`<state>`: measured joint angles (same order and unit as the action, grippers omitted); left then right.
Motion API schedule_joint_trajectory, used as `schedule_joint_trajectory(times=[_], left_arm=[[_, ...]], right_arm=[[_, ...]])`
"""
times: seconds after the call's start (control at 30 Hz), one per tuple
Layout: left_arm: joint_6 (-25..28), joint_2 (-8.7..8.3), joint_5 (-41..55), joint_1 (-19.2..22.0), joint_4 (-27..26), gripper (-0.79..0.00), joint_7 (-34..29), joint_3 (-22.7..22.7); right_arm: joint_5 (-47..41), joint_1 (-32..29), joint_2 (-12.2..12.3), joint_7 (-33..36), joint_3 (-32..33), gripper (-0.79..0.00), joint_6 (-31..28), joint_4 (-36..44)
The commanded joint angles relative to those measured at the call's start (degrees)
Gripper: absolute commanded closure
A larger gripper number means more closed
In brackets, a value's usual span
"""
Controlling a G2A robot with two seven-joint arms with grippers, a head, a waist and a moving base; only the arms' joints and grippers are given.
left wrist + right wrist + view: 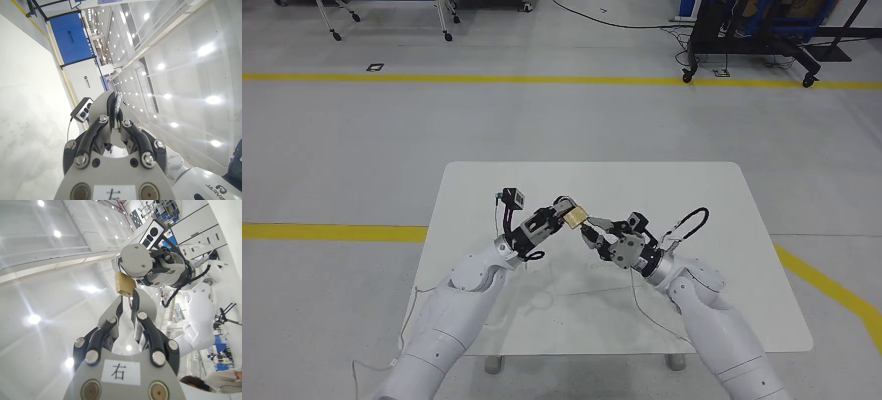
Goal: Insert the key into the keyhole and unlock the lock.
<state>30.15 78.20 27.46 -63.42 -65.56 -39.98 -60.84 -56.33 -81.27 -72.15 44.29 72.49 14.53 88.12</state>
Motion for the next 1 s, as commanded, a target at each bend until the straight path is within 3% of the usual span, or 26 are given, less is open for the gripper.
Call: schedule_joint_trajectory(times=[0.0,0.13,0.17,0.23,0.27,0.37,0.47,0.7,0.73,0.77,0.83,0.97], left_arm=[[-0.6,-0.13,-1.7,-0.2,-0.8,0.0,1.3,-0.4],[-3.2,-0.5,-5.5,-0.6,-2.5,0.0,3.1,-1.0],[-4.3,-0.63,-6.9,-0.6,-2.8,0.0,3.5,-1.1],[-7.2,-0.84,-10.2,-0.4,-3.6,0.0,4.0,-1.0],[-9.1,-0.95,-12.2,-0.4,-3.8,0.0,4.2,-0.7],[-17.5,-1.05,-17.5,0.6,-4.4,0.0,3.4,1.1],[-25.5,-0.84,-21.8,2.2,-4.0,0.0,1.9,3.7],[-35.6,0.48,-26.7,7.3,-0.1,0.0,-0.6,9.5],[-36.3,0.67,-27.2,8.1,0.4,-0.022,-0.5,10.1],[-36.7,0.85,-27.9,8.6,0.9,-0.114,0.3,10.5],[-38.4,1.26,-29.1,9.3,1.5,-0.135,0.8,11.8],[-40.7,2.03,-29.4,10.5,1.9,-0.363,1.6,13.5]], right_arm=[[1.3,-0.6,0.2,0.2,0.8,-0.372,-1.6,0.9],[4.9,-3.0,0.9,2.1,3.5,-0.382,-5.4,3.7],[6.1,-3.8,1.1,2.1,4.6,-0.434,-6.9,4.5],[7.4,-5.7,1.6,1.8,7.2,-0.61,-9.0,6.3],[8.1,-6.6,1.8,1.1,8.8,-0.776,-10.2,7.2],[9.0,-9.8,2.2,-2.8,13.4,-0.785,-13.1,10.5],[8.9,-10.2,2.2,-2.9,13.8,-0.785,-13.2,10.9],[8.9,-10.2,2.2,-2.9,13.8,-0.785,-13.2,10.9],[8.9,-10.2,2.2,-2.9,13.8,-0.785,-13.2,10.9],[8.9,-10.2,2.2,-2.9,13.8,-0.785,-13.2,10.9],[8.9,-10.2,2.2,-2.9,13.8,-0.785,-13.2,10.9],[8.9,-10.2,2.2,-2.9,13.8,-0.785,-13.2,10.9]])
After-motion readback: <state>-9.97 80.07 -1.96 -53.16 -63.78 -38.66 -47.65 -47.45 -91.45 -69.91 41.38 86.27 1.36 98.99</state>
